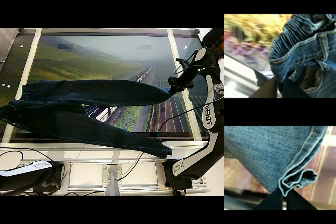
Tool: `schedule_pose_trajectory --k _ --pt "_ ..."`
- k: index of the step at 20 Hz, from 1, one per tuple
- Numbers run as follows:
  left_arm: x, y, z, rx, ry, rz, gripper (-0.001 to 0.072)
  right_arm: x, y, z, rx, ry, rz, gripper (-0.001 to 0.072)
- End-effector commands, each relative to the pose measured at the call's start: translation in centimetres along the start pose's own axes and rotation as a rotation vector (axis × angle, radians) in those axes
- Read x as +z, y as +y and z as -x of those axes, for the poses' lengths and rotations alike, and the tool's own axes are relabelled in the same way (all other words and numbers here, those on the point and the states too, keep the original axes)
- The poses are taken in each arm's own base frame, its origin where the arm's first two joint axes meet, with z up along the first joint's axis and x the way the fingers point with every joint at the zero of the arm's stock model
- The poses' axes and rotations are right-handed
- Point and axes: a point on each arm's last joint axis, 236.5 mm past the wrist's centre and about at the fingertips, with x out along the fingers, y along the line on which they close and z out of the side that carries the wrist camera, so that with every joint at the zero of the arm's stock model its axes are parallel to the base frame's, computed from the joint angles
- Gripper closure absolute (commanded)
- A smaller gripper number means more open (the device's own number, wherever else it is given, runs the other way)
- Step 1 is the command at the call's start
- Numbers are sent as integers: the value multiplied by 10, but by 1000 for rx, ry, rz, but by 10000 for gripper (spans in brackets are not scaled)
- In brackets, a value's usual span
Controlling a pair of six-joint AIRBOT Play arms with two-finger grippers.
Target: Fold the clothes and pants, and hang the long-sleeved shirts on hangers.
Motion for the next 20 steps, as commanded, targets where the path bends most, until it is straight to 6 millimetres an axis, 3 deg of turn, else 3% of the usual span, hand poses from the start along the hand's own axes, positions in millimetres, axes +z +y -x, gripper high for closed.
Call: schedule_pose_trajectory --k 1,5,9,10,12,15,18,20 --pt "6 5 0 21 -25 0 661 -26 -13 -21 -40 118 -18 684" --pt "10 10 0 39 -44 -4 661 -24 -36 -58 -118 102 -134 684" --pt "17 16 1 66 -72 16 661 -10 -35 -59 -112 37 -182 678" --pt "15 19 1 78 -64 14 661 -10 -32 -59 -97 38 -182 605" --pt "4 44 3 182 -22 56 661 -18 -24 -59 -71 74 -183 143" --pt "-12 77 12 332 36 79 661 -33 -29 -57 -95 134 -175 118" --pt "-14 78 10 335 45 77 661 -23 -30 -48 -104 80 -172 120" --pt "-21 78 3 323 86 84 661 -10 -30 -30 -112 17 -169 121"
